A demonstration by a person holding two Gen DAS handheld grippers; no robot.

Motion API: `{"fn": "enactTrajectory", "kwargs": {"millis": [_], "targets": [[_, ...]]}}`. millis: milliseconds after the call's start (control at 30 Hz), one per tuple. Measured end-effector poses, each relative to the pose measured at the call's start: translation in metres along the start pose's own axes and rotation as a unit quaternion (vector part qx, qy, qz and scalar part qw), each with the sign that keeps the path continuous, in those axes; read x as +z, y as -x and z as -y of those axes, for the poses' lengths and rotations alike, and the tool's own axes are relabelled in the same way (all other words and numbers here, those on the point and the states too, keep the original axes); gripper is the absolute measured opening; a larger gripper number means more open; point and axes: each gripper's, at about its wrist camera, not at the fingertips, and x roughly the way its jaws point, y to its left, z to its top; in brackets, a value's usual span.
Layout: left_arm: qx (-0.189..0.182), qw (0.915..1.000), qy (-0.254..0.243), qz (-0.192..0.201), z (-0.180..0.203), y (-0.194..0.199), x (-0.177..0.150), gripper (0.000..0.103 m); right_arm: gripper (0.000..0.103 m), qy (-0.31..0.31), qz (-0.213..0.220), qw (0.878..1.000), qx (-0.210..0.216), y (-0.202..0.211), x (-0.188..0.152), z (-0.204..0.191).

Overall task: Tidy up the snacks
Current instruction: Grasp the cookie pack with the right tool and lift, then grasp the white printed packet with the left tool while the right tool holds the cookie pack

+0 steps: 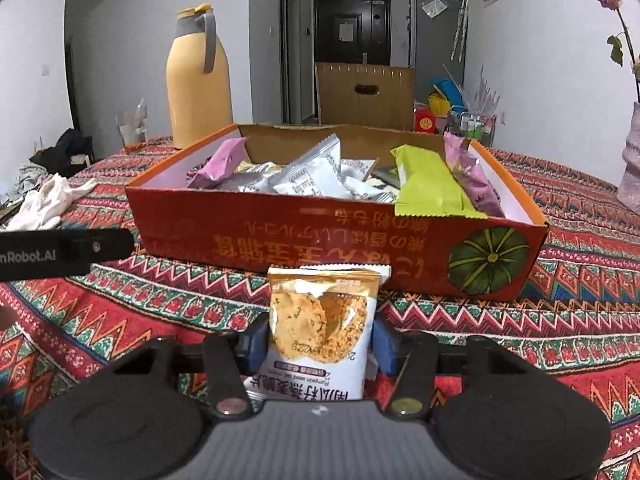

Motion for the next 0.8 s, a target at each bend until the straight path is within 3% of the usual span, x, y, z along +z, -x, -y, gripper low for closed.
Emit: {"fn": "enactTrajectory", "kwargs": {"millis": [400,800], "targets": [[0.008,0.9999,-0.001,-0.012,0.000,-0.006,-0.001,0.103,0.044,-0.023,0.043,0.999,-0.001,0.026,0.003,0.019],[0.019,0.9993,-0.021,-0.024,0.012,-0.004,0.004,0.103,0.044,-0.063,0.086,0.993,-0.056,0.054,0.001,0.088]]}}
